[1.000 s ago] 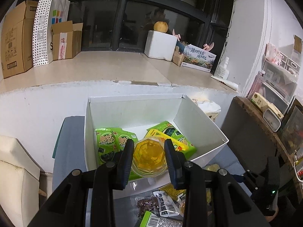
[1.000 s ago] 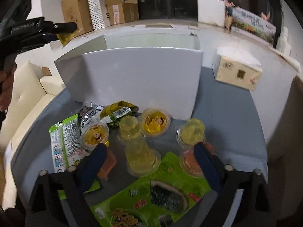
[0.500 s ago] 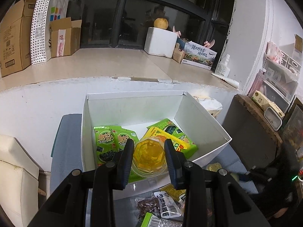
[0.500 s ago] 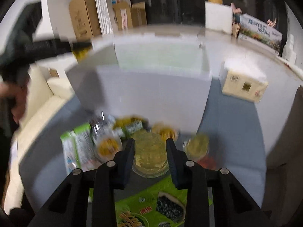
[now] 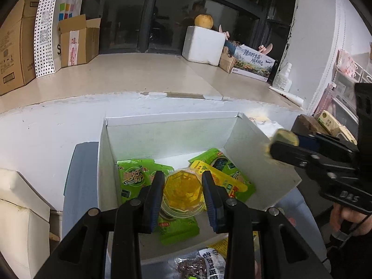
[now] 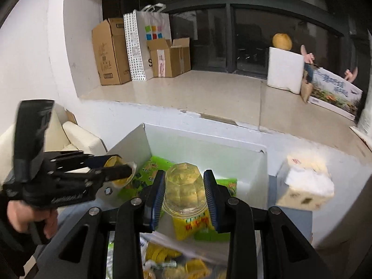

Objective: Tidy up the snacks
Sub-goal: 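Place the yellow jelly cup in the box with the left tool while the right tool carries a clear cup, then return both tools to the snacks on the table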

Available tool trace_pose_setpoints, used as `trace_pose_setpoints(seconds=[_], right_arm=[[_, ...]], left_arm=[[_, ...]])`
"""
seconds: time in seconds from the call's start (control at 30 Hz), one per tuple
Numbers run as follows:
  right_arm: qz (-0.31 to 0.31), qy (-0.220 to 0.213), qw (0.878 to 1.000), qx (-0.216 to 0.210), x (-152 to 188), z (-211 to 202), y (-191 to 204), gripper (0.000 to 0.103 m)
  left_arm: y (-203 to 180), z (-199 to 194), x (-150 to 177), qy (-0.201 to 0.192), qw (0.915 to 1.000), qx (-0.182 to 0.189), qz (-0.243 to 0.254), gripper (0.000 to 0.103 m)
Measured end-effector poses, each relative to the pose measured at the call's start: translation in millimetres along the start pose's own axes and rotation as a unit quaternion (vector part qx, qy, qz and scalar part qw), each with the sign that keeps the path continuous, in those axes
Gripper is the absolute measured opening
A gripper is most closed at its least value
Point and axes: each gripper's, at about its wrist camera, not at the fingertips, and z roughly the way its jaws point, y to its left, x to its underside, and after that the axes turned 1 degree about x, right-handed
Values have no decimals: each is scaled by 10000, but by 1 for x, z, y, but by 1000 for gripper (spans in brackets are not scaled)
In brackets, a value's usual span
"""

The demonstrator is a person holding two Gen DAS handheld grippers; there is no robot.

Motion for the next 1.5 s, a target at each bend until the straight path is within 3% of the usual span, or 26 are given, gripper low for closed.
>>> trace_pose_setpoints(seconds=[0.07, 0.1, 0.13, 0.17, 0.2, 0.4, 0.5, 0.67, 0.8, 0.87, 1.03, 1.2, 1.5], right_arm=[[13, 156, 9999, 5, -2, 16, 0, 37], [55, 184, 9998, 50, -3, 20, -1, 40], [121, 174, 9997, 152, -2, 25, -4, 62], [206, 215, 9992, 257, -1, 29, -8, 78], [302, 262, 9986, 337, 1, 32, -13, 94], [655, 275, 9954, 642, 7, 21, -32, 94], [808, 225, 9943, 661, 5, 7, -36, 94], [767, -51, 9945, 713, 7, -36, -26, 94], [697, -224, 9953, 636, 28, -81, -14, 95], [735, -304, 9951, 595, 49, -101, -9, 101], [1026, -217, 9935, 438, 109, -128, -1, 103], [1225, 312, 9915, 323, 164, -112, 9, 103], [1107, 1028, 9884, 148, 177, -39, 37, 103]], left_arm=[[3, 8, -3, 148, 9999, -52, -26, 39], [6, 14, -4, 231, 9996, -123, -56, 51], [7, 17, -5, 261, 9993, -238, -76, 62], [8, 18, -5, 268, 9991, -328, -79, 87], [9, 17, -5, 215, 9989, -409, -70, 102], [6, 9, -5, 181, 9994, -296, -22, 103], [-1, -1, -4, 119, 9988, -464, 60, 103], [-17, -42, 7, -160, 9990, -397, 138, 103], [-31, -77, 36, -262, 9989, -309, 219, 103], [-35, -90, 59, -215, 9994, -218, 171, 103], [-42, -102, 124, 111, 9999, -62, -116, 103], [-42, -102, 170, 438, 9984, -105, -338, 103], [-34, -111, 195, 525, 9970, -272, -509, 103]])
